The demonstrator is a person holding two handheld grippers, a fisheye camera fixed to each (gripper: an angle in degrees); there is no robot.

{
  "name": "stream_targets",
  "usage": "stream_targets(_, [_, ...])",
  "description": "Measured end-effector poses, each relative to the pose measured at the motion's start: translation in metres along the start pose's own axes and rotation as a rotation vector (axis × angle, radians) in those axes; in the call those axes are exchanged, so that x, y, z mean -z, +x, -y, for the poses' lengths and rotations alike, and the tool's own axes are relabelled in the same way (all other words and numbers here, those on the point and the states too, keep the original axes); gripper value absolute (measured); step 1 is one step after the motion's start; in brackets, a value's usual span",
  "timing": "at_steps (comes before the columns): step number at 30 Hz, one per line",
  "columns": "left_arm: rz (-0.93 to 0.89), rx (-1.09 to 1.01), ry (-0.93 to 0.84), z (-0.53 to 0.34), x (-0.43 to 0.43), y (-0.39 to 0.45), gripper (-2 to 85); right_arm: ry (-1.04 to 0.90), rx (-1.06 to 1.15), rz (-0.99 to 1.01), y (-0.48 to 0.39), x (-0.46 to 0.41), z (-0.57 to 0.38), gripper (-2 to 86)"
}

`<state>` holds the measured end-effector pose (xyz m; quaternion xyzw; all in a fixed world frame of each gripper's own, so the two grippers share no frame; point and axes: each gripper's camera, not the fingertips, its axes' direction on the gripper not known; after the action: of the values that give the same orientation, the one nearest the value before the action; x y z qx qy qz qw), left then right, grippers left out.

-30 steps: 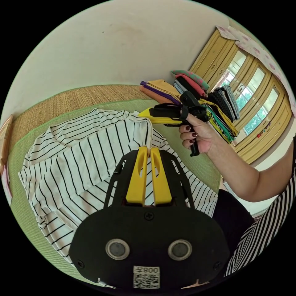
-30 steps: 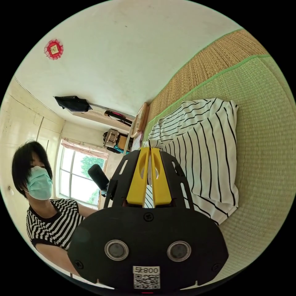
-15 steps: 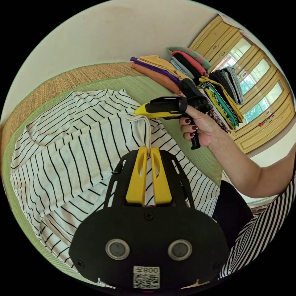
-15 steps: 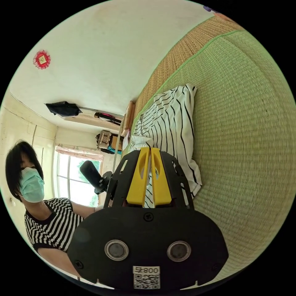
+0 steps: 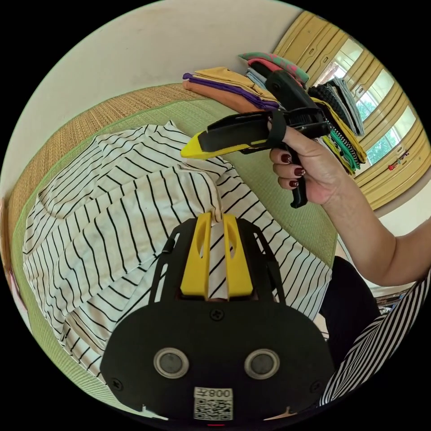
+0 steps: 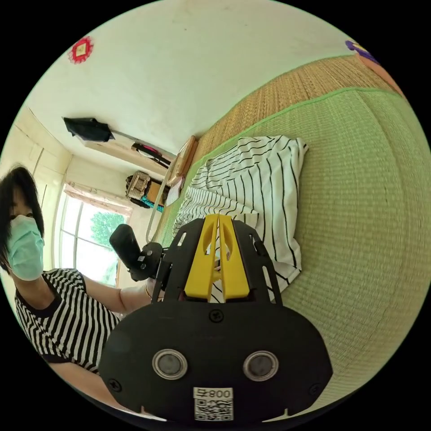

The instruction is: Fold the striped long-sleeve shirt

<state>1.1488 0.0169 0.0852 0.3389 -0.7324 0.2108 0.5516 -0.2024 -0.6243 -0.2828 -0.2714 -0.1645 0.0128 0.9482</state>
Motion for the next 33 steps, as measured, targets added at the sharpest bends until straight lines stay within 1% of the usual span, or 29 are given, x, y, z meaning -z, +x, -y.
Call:
stream_targets(2, [0.023,-0.011,-0.007,-0.008,-0.004,0.007,5.7,-0.096,0.047,-0.085,-0.021,-0.024,0.008,0.1])
stream_targets(4, [0.045,-0.022,-0.008,-0.017,-0.006,0.012,6.0,-0.143,0.050,-0.177,-0.026,-0.036,0.009,0.1])
stream_targets(5, [0.054,-0.025,-0.005,-0.025,-0.007,0.014,6.2,-0.148,0.032,-0.269,-0.025,-0.038,0.007,0.1])
stream_targets(7, [0.052,-0.022,-0.002,-0.038,-0.008,0.014,6.3,-0.128,-0.004,-0.346,-0.021,-0.034,0.001,0.1])
stream_targets(11, [-0.017,0.028,0.030,-0.083,-0.006,-0.002,6.2,-0.073,-0.058,-0.231,-0.012,-0.027,-0.008,0.1])
stream_targets(13, [-0.037,0.066,0.078,-0.110,0.005,-0.013,6.2,-0.074,-0.054,-0.238,-0.018,-0.028,-0.006,0.1])
stream_targets(16, [-0.039,0.197,0.158,-0.174,0.030,-0.047,6.3,-0.078,-0.036,-0.268,-0.032,-0.030,0.000,0.1])
stream_targets(18, [-0.037,0.356,0.227,-0.242,0.054,-0.089,6.5,-0.066,-0.018,-0.277,-0.044,-0.030,0.005,0.2])
stream_targets(19, [-0.034,0.403,0.246,-0.260,0.060,-0.100,6.7,-0.051,-0.003,-0.271,-0.054,-0.030,0.008,0.3])
stream_targets(20, [-0.037,0.506,0.291,-0.299,0.070,-0.124,6.9,-0.041,0.019,-0.262,-0.065,-0.031,0.013,0.4])
stream_targets(21, [-0.062,0.610,0.342,-0.339,0.078,-0.148,7.4,-0.040,0.033,-0.260,-0.072,-0.034,0.017,0.5])
stream_targets(22, [-0.082,0.665,0.372,-0.359,0.080,-0.159,7.6,-0.041,0.062,-0.249,-0.086,-0.041,0.024,0.8])
stream_targets(24, [-0.207,0.841,0.517,-0.433,0.082,-0.198,8.5,-0.053,0.121,-0.213,-0.109,-0.058,0.038,1.3])
stream_targets(26, [-0.310,0.949,0.611,-0.480,0.072,-0.220,8.9,-0.103,0.195,-0.158,-0.138,-0.093,0.061,2.1])
stream_targets(27, [-0.377,0.990,0.675,-0.506,0.065,-0.231,8.8,-0.117,0.213,-0.148,-0.146,-0.102,0.067,2.3])
stream_targets(30, [-0.454,1.030,0.802,-0.554,0.053,-0.245,7.8,-0.183,0.302,-0.144,-0.183,-0.155,0.101,3.5])
stream_targets(33, [-0.484,1.043,0.837,-0.589,0.045,-0.253,5.7,-0.259,0.365,-0.111,-0.216,-0.208,0.138,4.8])
